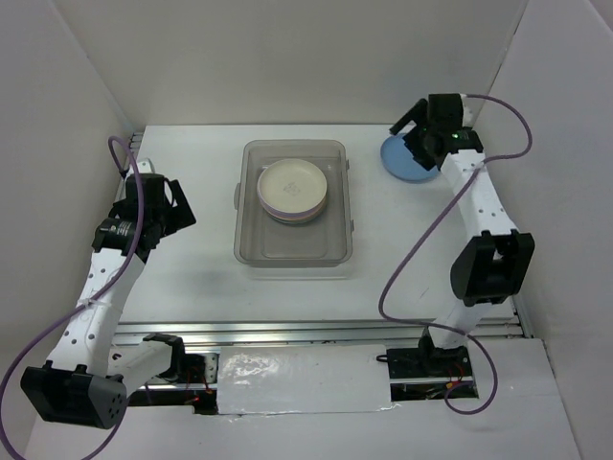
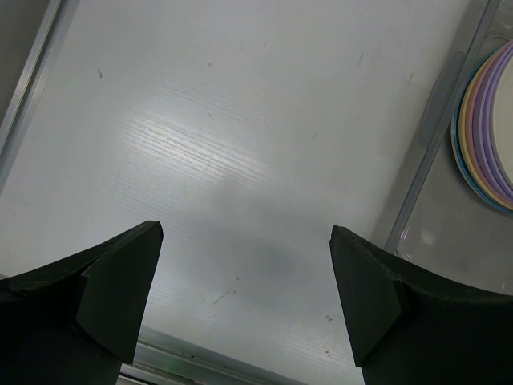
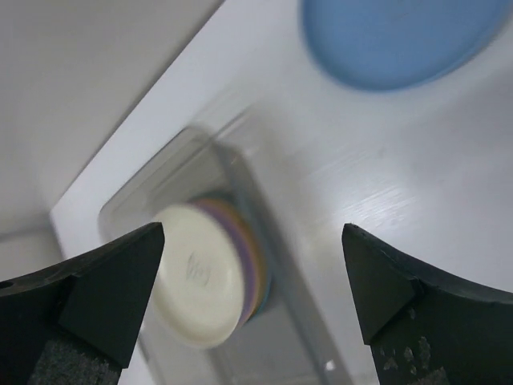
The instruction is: Place the plates into the plastic bin on the countertop
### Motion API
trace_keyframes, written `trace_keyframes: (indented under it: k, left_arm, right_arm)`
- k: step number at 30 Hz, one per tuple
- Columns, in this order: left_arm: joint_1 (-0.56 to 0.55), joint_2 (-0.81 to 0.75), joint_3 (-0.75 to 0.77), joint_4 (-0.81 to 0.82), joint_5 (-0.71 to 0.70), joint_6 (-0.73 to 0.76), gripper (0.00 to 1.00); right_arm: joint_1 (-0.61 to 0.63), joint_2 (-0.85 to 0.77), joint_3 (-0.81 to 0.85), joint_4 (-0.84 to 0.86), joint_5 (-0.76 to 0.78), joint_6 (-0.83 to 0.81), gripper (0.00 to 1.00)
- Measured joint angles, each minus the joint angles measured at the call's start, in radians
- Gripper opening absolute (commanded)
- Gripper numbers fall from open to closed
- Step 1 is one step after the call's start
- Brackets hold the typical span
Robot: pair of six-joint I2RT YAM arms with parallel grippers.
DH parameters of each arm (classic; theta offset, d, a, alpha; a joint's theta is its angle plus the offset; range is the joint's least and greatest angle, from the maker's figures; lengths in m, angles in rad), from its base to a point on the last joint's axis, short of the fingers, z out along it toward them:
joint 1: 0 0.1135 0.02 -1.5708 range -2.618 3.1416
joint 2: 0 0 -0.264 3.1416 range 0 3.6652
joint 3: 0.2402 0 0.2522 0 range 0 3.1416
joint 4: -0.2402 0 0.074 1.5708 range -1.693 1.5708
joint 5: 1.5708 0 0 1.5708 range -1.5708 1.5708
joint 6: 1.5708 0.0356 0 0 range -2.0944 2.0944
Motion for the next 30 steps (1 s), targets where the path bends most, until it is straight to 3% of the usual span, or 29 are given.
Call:
trace_keyframes:
  k: [10,14,19,24,27,30]
  left_arm:
    - [0.0,0.0,-0.002,0.0,0.001,0.0,0.99]
    - [0.0,0.0,-0.002,0.0,0.0,0.0,0.99]
    - [0.0,0.0,-0.002,-0.001,0.002,0.001,0.99]
    - [0.0,-0.008,-0.002,-0.001,0.01,0.002,0.99]
    - [0.0,-0.012,-0.002,-0.001,0.012,0.002,0.99]
    - [0.0,-0.014,-0.002,0.0,0.013,0.002,0.99]
  right_arm:
    - [-0.223,0.375,0.051,-0.016,0.053,0.0,1.0]
    - [-0.274,0.528,0.186,-0.044,0.06,-0.008,1.0]
    - [-0.327,0.608,0.236,-0.047,0.051,-0.02,1.0]
    - [-0.364,0.65,0.258,-0.063,0.005,-0.032,0.92]
    - [-0.37,0.715,0.387,-0.1,-0.019,-0.042,0.82]
    - [-0.37,0.769,0.478,-0.107,-0.046,-0.047,0.8]
